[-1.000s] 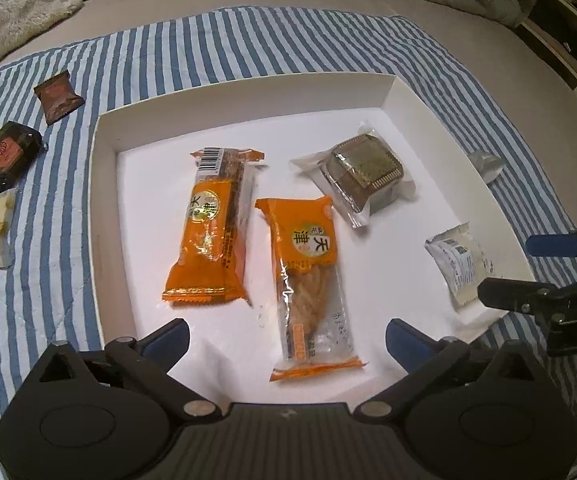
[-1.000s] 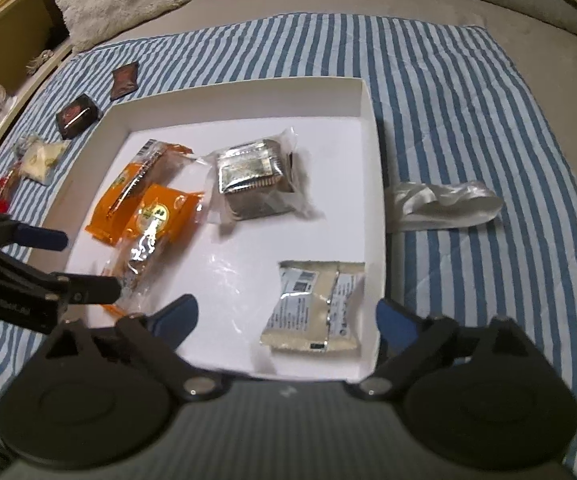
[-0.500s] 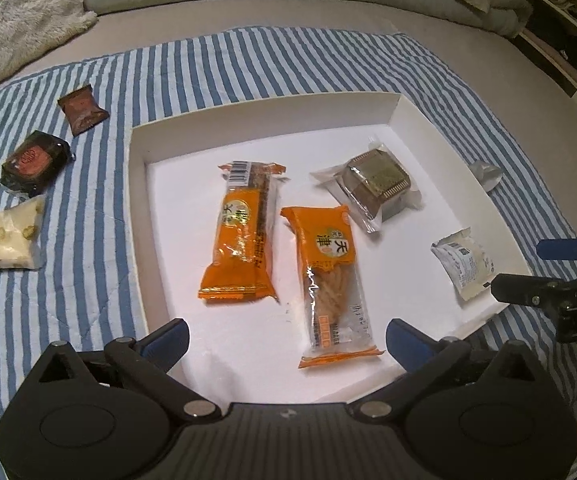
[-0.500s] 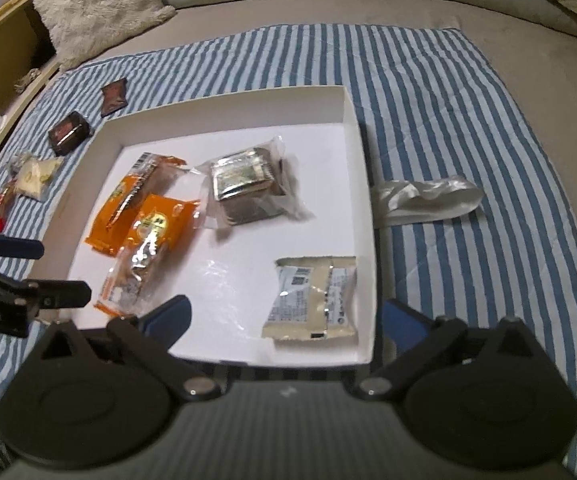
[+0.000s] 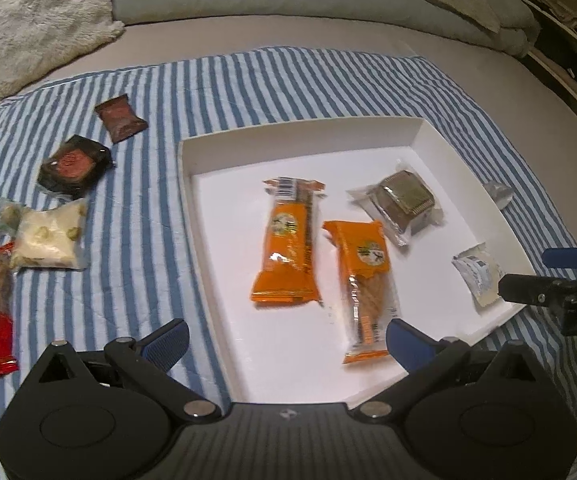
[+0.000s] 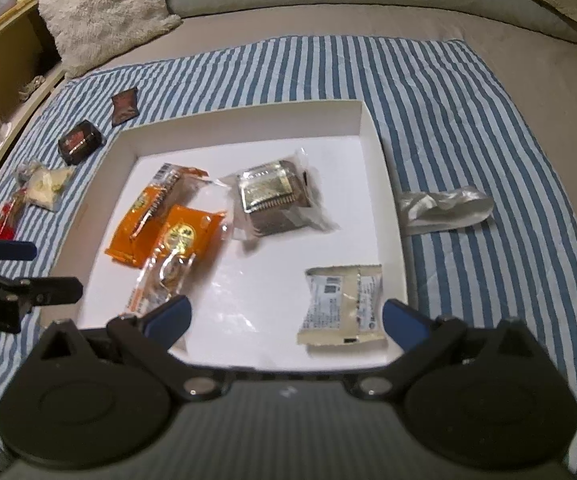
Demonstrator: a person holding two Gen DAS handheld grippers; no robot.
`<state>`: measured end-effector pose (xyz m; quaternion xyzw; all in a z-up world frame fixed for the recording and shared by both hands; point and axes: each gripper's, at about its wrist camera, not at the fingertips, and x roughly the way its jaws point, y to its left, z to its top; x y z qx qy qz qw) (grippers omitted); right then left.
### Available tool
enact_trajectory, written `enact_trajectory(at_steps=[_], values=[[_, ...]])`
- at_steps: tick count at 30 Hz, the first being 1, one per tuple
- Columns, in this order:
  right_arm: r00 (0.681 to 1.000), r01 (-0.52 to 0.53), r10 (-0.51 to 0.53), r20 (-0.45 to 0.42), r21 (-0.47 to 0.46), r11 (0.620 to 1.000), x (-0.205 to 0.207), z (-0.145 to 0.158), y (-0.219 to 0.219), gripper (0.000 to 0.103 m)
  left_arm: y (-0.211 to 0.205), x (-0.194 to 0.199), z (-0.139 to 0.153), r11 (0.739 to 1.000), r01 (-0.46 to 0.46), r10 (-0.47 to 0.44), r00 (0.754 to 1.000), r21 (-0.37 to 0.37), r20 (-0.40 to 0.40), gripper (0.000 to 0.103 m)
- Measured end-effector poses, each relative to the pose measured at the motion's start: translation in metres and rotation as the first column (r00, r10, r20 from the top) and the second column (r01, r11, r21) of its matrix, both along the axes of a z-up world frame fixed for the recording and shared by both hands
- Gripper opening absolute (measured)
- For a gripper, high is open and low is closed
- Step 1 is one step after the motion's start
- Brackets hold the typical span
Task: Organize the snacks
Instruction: 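Move both tools back toward the remaining snacks on the blanket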
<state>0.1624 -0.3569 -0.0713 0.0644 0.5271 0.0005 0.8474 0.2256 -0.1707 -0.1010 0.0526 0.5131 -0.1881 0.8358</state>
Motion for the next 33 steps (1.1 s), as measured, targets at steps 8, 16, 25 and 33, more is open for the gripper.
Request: enact_trajectory(at_steps=[8,16,25,33], values=[[1.0,0.011,-0.011,0.001,0.003,1.0,0.009,0.004,0.024,0.102,0.04,0.007,0.006,0.999,-0.043,0.042,0.999,0.023,0.033,0.103],[1.0,-0.023,0.023,0.02,0.02,1.0,0.018,0.011,0.064,0.102,0.089,0.011,0.012,0.993,-0.115,0.115,0.993,0.005,0.031,0.103],[0.996,-0.084,0.083,0.03,0.036,0.996,0.031,0.015,0.117,0.102,0.141,0.009,0.015,0.98,-0.199,0.2,0.979,-0.013,0.038,0.103],[0.991,-0.133,0.131,0.038,0.064,0.989,0.048,0.016,0.166,0.102,0.184,0.004,0.015,0.962,-0.272,0.271,0.96,0.004,0.073,0.103]])
